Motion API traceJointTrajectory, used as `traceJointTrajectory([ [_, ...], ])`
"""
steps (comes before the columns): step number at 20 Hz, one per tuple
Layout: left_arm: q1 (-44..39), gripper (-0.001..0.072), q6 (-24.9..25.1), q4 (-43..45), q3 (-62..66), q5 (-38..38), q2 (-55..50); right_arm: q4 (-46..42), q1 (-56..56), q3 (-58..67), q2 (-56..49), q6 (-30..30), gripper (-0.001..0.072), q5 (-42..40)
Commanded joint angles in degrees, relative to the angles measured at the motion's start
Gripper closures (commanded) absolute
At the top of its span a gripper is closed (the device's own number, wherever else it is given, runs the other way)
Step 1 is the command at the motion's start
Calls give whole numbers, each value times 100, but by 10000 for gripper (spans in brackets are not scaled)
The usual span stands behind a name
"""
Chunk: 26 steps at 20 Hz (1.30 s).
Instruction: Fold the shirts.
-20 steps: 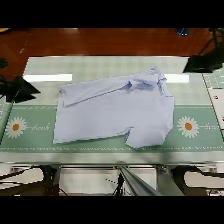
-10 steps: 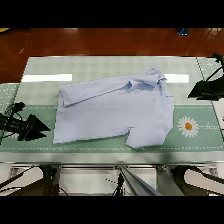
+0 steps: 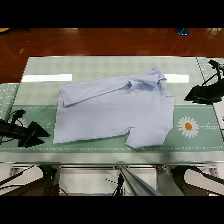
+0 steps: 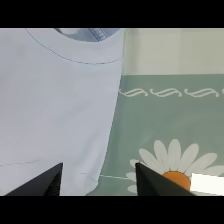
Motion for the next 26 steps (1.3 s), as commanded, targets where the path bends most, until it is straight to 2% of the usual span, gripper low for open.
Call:
traceJointTrajectory([
  [1, -323, 176, 15, -103, -11, 216, -352, 31, -2, -26, 4, -13, 174, -79],
  [8, -1762, 200, -9, -870, -4, 1172, -962, 37, -2, -26, 79, -7, 174, 9],
  [9, -1886, 361, -4, -881, -4, 1193, -1038, 33, -2, -26, 118, -7, 174, 9],
  [10, -1945, 624, 2, -881, -4, 1172, -1088, 28, -2, -26, 153, -9, 174, 4],
  [11, -1967, 682, 70, -881, -4, 1084, -1115, -11, -2, -26, 173, -13, 174, -9],
  [13, -1908, 682, 197, -874, -4, 894, -1113, -374, -35, -59, 177, -55, 184, -63],
  [15, -1812, 682, 243, -876, -4, 763, -1104, -350, -372, -299, 177, -48, 206, -44],
  [16, -1770, 682, 321, -881, -2, 713, -1091, -101, -647, -522, 177, -48, 205, 39],
  [18, -1711, 682, 382, -879, 7, 673, -1064, 636, -1121, -1034, 177, -68, 156, 144],
  [20, -1694, 682, 382, -885, 7, 649, -1049, 973, -1292, -1510, 177, -247, 157, 109],
  [22, -1694, 682, 413, -887, 7, 645, -1045, 1021, -1287, -1950, 177, -332, 157, -203],
  [26, -1694, 682, 511, -898, 7, 664, -1043, 1742, -1285, -2732, 177, -595, 165, -730],
])
